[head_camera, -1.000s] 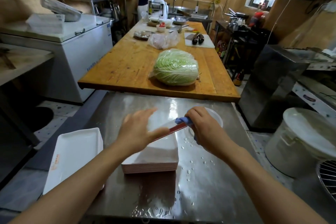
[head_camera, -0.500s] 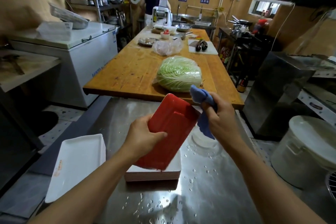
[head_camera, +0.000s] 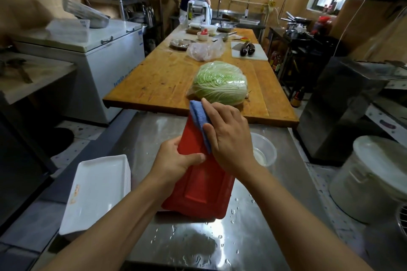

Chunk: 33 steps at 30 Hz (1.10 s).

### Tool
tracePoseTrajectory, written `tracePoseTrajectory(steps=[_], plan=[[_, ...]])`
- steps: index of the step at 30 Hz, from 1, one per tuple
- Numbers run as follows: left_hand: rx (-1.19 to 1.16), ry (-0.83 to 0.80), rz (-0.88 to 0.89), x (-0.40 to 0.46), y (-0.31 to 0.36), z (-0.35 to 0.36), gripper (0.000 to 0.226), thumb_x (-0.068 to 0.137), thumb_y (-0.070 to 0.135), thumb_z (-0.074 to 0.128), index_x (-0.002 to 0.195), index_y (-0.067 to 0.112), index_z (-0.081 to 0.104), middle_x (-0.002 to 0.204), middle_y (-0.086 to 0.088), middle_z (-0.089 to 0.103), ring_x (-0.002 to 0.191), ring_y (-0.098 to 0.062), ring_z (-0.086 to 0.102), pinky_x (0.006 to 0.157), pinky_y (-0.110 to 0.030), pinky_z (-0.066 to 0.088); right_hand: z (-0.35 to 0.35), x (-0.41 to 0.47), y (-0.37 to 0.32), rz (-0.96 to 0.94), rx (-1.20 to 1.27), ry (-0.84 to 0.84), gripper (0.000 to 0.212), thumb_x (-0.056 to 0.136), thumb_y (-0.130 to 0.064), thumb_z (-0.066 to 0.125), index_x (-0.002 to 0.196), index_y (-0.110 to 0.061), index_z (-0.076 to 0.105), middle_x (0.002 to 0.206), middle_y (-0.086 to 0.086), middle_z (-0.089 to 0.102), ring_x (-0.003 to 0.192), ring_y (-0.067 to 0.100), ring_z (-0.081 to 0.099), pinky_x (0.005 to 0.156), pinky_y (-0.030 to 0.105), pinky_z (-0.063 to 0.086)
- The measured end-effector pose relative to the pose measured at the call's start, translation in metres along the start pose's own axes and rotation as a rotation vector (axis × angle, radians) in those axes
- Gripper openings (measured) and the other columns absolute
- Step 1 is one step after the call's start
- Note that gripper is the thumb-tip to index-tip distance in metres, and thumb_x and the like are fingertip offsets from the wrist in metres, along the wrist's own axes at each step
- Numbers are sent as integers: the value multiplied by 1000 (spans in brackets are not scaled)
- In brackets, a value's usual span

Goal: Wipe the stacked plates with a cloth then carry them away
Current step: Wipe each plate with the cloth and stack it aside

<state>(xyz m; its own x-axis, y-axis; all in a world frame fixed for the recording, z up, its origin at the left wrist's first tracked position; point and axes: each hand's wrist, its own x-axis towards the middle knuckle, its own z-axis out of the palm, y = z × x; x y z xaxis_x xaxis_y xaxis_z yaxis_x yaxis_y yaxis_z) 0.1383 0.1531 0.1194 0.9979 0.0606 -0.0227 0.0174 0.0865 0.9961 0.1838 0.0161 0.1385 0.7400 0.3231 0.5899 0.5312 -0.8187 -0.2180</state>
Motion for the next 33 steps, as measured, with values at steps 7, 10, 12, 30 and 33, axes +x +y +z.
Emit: tracePoseTrajectory(steps=[7,10,12,30,33], plan=[[-153,46,-93,-4,-4,-3,32,70,-6,71,97,10,67,81,-8,74,69,-22,71,56,-29,55,6,-19,20,229,256,23,52,96,-35,31,145,-16,33,137,8,38,120,23,36,101,28,29],[-235,77,-113,0,-2,4,31,71,-6,69,99,8,66,79,-8,73,67,-21,70,55,-30,55,7,-16,10,320,307,72,50,100,-28,35,148,-15,24,143,10,30,127,24,35,104,31,32],[-305,115,-127,5,1,9,28,72,-7,67,97,8,65,72,-6,72,61,-18,69,52,-29,55,7,-19,4,348,306,73,53,100,-27,36,149,-17,17,140,11,33,123,25,40,100,37,38],[-494,38,-96,33,20,-14,26,84,5,57,110,6,59,94,-9,70,81,-18,67,72,-26,58,-22,-46,38,726,1121,-44,47,57,-6,73,98,-24,58,89,13,63,64,17,66,57,35,55],[-306,30,-87,43,29,-38,24,86,12,59,108,1,58,78,-4,68,71,-17,62,57,-22,54,-36,-45,53,640,1041,-183,46,53,-10,72,95,-24,60,95,18,62,71,18,65,60,34,56]])
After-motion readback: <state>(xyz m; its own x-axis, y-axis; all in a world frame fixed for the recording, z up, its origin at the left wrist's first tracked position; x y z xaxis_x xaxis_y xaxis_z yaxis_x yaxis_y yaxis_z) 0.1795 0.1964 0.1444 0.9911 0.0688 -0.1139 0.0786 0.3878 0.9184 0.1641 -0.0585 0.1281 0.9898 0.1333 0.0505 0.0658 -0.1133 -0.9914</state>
